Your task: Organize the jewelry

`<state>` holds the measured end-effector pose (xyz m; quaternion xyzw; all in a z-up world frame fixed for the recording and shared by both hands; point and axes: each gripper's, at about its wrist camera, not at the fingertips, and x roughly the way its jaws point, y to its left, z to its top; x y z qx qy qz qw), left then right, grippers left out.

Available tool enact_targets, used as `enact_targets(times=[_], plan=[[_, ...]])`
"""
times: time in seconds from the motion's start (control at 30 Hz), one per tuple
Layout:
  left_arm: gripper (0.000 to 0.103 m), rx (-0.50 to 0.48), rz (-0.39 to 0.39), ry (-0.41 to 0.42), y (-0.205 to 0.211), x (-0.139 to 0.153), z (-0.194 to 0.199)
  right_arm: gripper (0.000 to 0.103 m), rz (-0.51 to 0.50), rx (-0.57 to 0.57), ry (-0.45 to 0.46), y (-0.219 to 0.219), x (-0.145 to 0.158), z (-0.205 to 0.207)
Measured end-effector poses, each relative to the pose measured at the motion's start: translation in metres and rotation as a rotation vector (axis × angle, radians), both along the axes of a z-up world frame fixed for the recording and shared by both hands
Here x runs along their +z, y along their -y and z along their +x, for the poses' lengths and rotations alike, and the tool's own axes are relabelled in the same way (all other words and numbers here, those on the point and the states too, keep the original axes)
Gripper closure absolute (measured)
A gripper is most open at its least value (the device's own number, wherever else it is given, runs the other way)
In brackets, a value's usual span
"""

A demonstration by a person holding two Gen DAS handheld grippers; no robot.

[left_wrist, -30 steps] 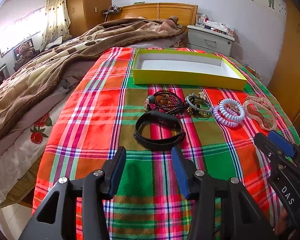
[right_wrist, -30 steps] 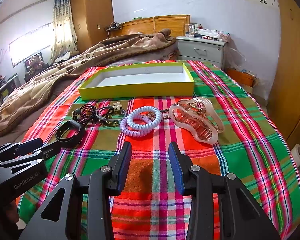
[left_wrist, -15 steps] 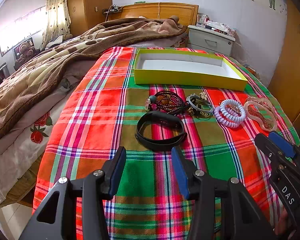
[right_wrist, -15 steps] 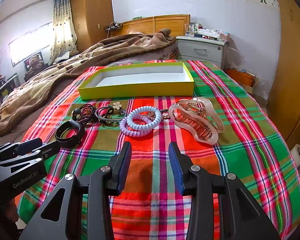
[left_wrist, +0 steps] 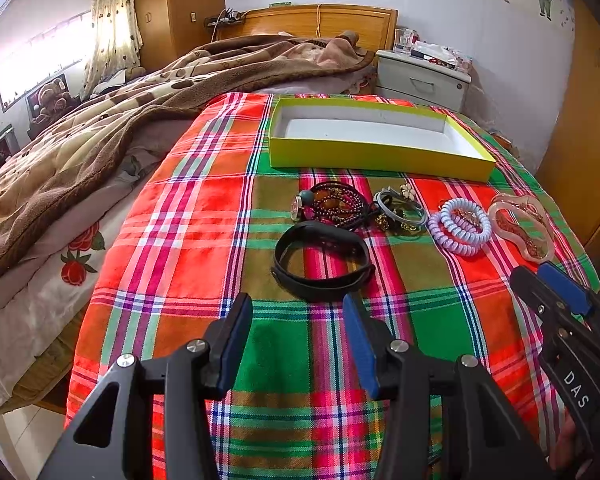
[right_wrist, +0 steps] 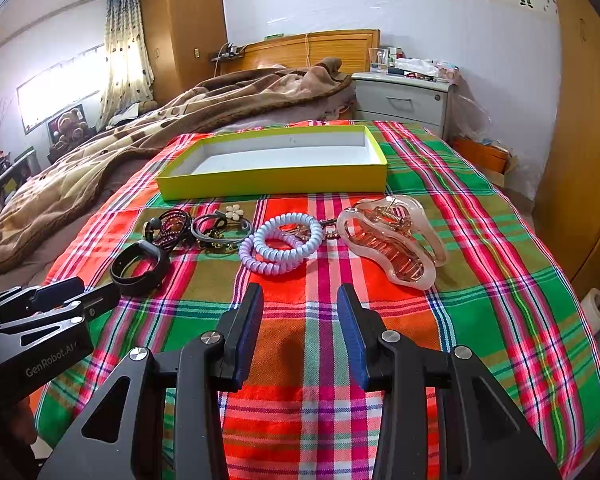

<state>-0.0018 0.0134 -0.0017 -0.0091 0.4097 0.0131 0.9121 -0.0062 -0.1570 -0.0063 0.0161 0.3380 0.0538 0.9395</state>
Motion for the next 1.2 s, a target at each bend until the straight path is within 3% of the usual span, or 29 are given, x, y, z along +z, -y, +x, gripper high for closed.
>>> enact_targets(times=[0.6,0.77,0.9,0.93,0.97,1.03,1.2], plan=[[0.054,-0.001,-0.010,-0.016,-0.003,0.001,0.006,0.064,0.002,-0.006,0.016,0.007,0.005,0.005],[0.054,-0.010,-0.056,-0.028,-0.014,0.003,0.015,0.064,0.009,-0.016,0.068,0.026,0.018,0.007],[0.054,-0.009,-0.155,-0.040,-0.028,0.005,0.025,0.063,0.032,-0.026,0.076,0.051,0.026,0.016],[0.054,-0.009,-0.163,-0.041,-0.030,0.005,0.028,0.060,0.034,-0.016,0.065,0.054,0.026,0.019],[0.054,-0.012,-0.162,-0.049,-0.031,0.005,0.032,0.049,0.030,-0.007,0.053,0.057,0.025,0.023],[0.054,-0.020,-0.154,-0.062,-0.030,0.005,0.038,0.040,0.031,0.019,0.045,0.063,0.024,0.030],[0.054,-0.030,-0.198,-0.104,-0.032,-0.002,0.045,0.040,0.035,0.070,-0.023,0.073,0.016,0.055]])
